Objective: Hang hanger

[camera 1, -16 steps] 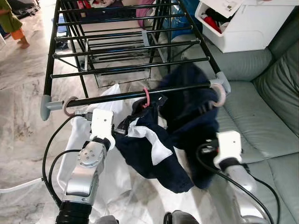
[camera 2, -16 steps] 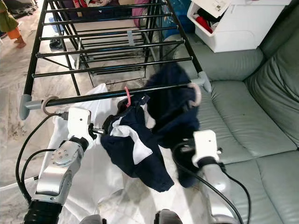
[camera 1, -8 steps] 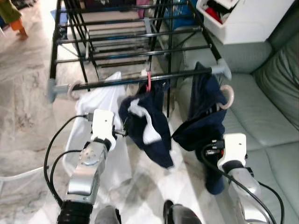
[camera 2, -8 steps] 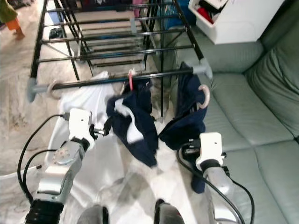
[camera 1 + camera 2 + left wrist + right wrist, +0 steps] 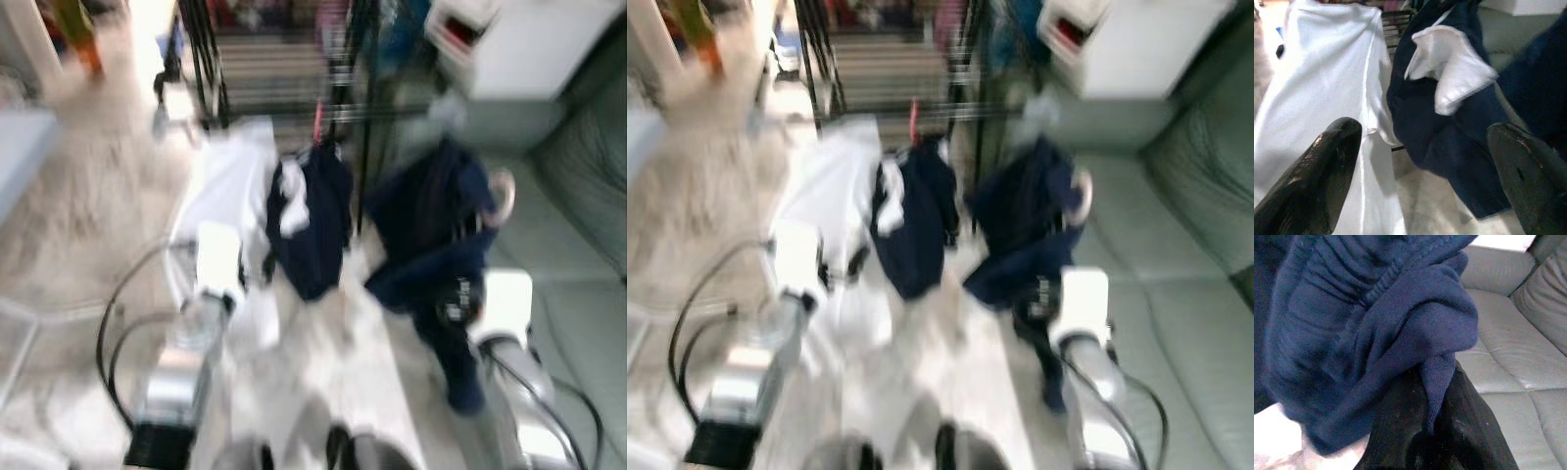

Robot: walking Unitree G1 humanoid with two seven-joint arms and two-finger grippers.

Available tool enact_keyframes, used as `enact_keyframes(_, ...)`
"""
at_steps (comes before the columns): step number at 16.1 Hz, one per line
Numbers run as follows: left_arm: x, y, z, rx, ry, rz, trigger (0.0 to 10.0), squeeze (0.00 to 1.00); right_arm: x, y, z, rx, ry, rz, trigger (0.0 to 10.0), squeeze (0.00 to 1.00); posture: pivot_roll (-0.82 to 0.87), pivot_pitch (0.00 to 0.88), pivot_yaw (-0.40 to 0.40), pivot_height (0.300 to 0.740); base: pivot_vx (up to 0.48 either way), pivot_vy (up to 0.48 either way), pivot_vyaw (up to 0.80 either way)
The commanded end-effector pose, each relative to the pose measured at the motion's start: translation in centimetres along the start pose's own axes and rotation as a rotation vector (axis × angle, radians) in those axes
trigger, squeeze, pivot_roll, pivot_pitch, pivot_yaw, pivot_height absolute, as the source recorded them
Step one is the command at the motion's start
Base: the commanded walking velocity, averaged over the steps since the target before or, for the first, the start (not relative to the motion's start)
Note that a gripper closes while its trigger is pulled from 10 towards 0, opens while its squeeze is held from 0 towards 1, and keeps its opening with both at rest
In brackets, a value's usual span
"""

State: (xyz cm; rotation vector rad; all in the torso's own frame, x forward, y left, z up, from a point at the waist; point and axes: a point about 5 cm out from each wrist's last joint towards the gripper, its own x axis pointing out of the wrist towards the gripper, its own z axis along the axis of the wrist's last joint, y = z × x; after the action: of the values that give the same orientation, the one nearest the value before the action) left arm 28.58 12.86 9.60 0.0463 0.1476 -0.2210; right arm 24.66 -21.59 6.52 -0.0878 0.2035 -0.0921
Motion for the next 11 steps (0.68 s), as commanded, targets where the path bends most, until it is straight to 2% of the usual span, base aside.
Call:
enact_keyframes(1, 0.1, -0.1, -0.1, 0.001, 0.002, 0.001, 10.0, 0.0, 0.5, -0.7, 0.9, -0.027, -0.021, -0.039, 10.0, 0.0, -0.03, 0.0, -0.016, 0.74, -0.326, 0.0, 0.0)
enact_keyframes(3, 0.1, -0.3, 0.1, -0.006, -0.011, 0.0, 10.0, 0.0, 0.7, -0.7, 1.0, -0.043, -0.027, -0.023, 10.0, 0.0, -0.03, 0.0, -0.02, 0.74, 0.0, 0.0, 0.0)
enact_keyframes(4, 0.1, -0.3, 0.2, -0.011, -0.019, 0.005, 10.0, 0.0, 0.5, -0.2, 1.1, -0.018, -0.038, 0.024, 10.0, 0.0, -0.03, 0.0, -0.02, 0.74, 0.0, 0.0, 0.0)
enact_keyframes(7, 0.3, 0.0, 0.3, -0.025, -0.027, 0.037, 10.0, 0.0, 0.4, 0.9, 1.4, -0.023, -0.059, 0.078, 10.0, 0.0, -0.03, 0.0, -0.023, 0.74, 0.0, 0.0, 0.8)
enact_keyframes(11, 0.4, 0.2, 0.5, -0.025, -0.04, 0.058, 10.0, 0.0, 0.5, 1.2, 1.7, -0.028, -0.077, 0.098, 10.0, 0.0, -0.03, 0.0, -0.023, 0.74, 0.0, 0.0, 0.8)
